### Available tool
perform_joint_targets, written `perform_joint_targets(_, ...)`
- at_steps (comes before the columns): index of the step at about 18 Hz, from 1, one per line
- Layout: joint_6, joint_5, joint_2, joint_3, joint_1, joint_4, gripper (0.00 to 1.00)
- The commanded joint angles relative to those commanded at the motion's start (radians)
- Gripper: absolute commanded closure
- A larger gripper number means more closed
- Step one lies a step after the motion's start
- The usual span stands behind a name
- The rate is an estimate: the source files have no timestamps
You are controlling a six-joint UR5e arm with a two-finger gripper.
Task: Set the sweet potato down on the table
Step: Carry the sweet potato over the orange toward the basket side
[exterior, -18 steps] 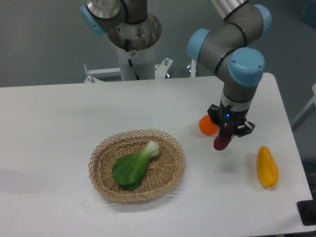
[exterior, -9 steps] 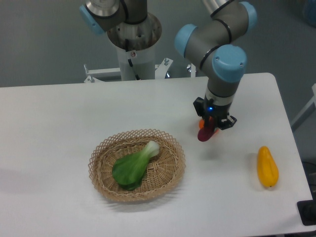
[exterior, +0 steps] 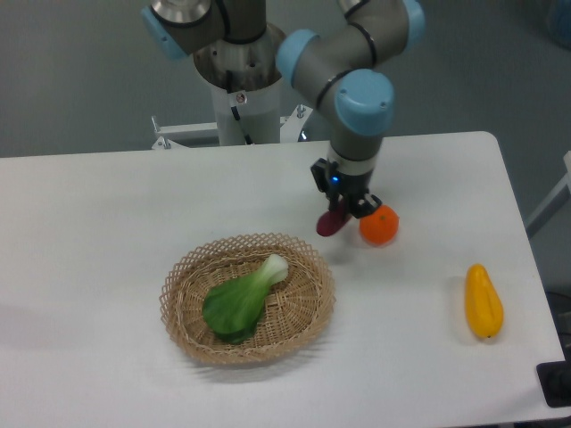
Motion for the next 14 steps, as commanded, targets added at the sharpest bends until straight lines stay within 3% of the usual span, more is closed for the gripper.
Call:
perform_joint_targets(10,0.002,0.047,-0.009,-0.108,-0.037,0.031,0.69)
perform_joint_targets(13,0.002,0.052,-0.021,-0.108,-0.041,0.031,0.62)
perform_joint_targets(14,0.002,0.052,-0.027,-0.108,-0.041,0.031,0.54)
